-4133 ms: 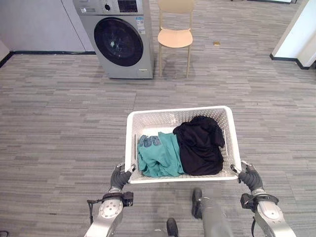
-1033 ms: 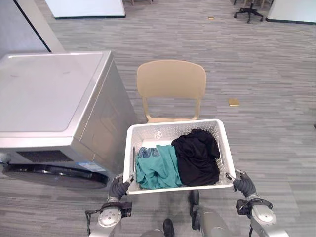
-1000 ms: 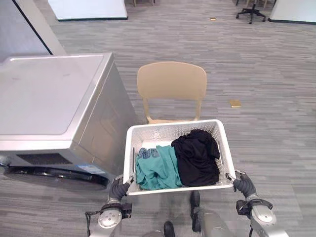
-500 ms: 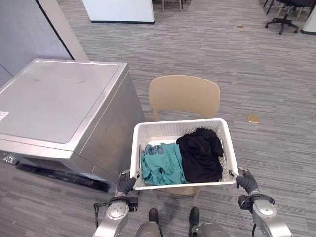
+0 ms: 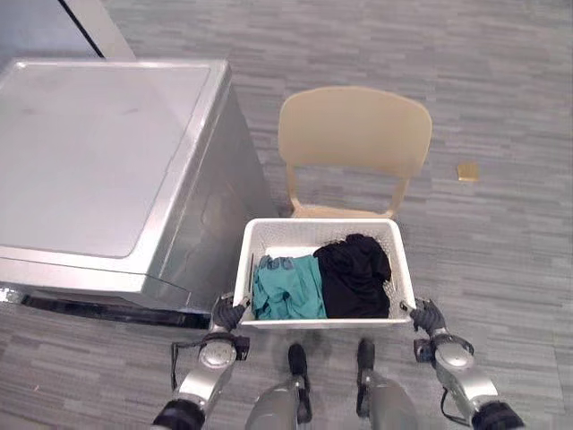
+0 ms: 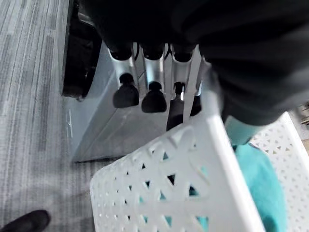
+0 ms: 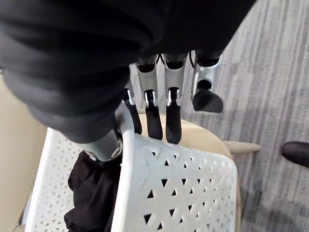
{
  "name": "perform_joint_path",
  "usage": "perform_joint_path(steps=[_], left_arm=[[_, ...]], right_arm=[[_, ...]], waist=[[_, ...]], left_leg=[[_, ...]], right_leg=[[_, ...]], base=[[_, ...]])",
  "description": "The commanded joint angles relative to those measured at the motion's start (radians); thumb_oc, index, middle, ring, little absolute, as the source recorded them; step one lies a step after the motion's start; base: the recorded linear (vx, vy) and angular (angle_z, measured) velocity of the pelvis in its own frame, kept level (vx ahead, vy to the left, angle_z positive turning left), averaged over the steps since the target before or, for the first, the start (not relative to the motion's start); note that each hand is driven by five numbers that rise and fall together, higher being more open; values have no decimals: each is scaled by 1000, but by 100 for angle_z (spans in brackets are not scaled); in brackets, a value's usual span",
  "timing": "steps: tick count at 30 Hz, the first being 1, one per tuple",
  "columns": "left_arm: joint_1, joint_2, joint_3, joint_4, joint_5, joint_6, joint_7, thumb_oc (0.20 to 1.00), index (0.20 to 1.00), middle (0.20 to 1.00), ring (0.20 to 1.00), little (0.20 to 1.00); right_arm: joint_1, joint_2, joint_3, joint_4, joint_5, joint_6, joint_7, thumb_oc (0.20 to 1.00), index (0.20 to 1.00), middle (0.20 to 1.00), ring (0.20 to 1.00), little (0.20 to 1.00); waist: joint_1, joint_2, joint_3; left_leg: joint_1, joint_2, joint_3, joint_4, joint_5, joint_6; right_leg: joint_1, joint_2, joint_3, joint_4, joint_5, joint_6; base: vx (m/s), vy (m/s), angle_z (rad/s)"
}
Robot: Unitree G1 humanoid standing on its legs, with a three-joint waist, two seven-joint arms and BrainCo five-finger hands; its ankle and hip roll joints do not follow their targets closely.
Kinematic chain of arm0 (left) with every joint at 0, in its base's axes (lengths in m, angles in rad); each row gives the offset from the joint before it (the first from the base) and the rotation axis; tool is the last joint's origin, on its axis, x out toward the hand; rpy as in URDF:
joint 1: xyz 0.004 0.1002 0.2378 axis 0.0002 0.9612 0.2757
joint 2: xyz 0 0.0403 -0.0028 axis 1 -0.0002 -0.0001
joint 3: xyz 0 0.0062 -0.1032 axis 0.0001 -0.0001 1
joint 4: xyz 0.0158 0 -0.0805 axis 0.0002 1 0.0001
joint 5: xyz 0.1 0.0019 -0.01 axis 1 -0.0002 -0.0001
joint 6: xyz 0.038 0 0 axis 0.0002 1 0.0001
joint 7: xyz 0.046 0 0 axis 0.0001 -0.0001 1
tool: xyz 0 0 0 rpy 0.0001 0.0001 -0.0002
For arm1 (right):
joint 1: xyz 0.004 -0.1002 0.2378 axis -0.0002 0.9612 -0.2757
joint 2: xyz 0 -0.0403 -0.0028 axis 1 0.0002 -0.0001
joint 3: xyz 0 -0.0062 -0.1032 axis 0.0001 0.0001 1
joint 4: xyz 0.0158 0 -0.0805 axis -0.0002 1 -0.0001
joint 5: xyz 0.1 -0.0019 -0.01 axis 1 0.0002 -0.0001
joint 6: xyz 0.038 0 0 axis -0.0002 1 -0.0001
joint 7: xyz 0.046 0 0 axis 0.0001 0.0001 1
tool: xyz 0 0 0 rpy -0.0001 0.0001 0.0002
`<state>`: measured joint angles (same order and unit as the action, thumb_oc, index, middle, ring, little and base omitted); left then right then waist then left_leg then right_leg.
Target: Grab the laundry basket,head to the washer,open it,put in the laundry and shut it.
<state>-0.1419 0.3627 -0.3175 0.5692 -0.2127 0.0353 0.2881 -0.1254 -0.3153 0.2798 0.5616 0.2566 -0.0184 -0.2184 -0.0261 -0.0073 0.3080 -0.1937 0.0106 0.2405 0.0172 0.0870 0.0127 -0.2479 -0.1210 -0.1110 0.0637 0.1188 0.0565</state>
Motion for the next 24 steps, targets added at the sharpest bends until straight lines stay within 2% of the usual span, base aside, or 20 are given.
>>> perform_joint_path(steps=[1,7,8,9,10,15,24], left_arm=[[-128,-42,-21,-72,15,-144,58,200,200,200,200,200],[-223,-41,-55,-7,37,-148,109,200,200,200,200,200],[-256,-43,-63,26,49,-145,131,376,376,376,376,376],[-257,-43,-63,27,49,-146,131,589,589,589,589,589],[-277,-48,-67,45,48,-148,145,1000,1000,1000,1000,1000],[-270,-47,-40,39,46,-154,164,1000,1000,1000,1000,1000],[-76,-58,52,-68,-12,-163,129,1000,1000,1000,1000,1000]], right_arm=[[-63,37,66,-96,43,-88,7,200,200,200,200,200],[-148,47,110,-58,21,-97,-23,200,200,200,200,200],[-178,54,124,-39,27,-99,-33,200,200,200,200,200],[-179,54,123,-38,27,-100,-33,200,200,200,200,200],[-197,59,132,-15,32,-103,-35,1000,1000,1000,1000,1000],[-193,58,121,-23,21,-107,-49,1000,1000,1000,1000,1000],[-19,34,21,-75,31,-106,-25,1000,1000,1000,1000,1000]], waist=[[4,-18,-9],[-3,-22,6],[-6,-22,10],[-6,-22,10],[-6,-22,14],[-6,-22,26],[0,-14,8]], left_leg=[[-64,27,-22,156,-104,-31],[-118,20,-11,160,-92,-29],[-129,19,-8,159,-86,-30],[-129,19,-8,158,-86,-30],[-133,19,-6,155,-83,-31],[-125,20,-6,140,-70,-35],[-19,17,-25,86,-59,-44]], right_leg=[[-22,-13,31,55,-52,30],[-88,-18,49,63,-29,34],[-102,-19,52,62,-22,34],[-103,-19,53,62,-22,34],[-108,-18,53,60,-17,35],[-103,-19,51,52,-9,37],[6,-13,27,26,-21,35]], base=[[-81,50,-15],[-64,29,-11],[-55,18,-8],[-42,16,-7],[-36,6,-8],[-12,-10,-6],[46,-19,4]])
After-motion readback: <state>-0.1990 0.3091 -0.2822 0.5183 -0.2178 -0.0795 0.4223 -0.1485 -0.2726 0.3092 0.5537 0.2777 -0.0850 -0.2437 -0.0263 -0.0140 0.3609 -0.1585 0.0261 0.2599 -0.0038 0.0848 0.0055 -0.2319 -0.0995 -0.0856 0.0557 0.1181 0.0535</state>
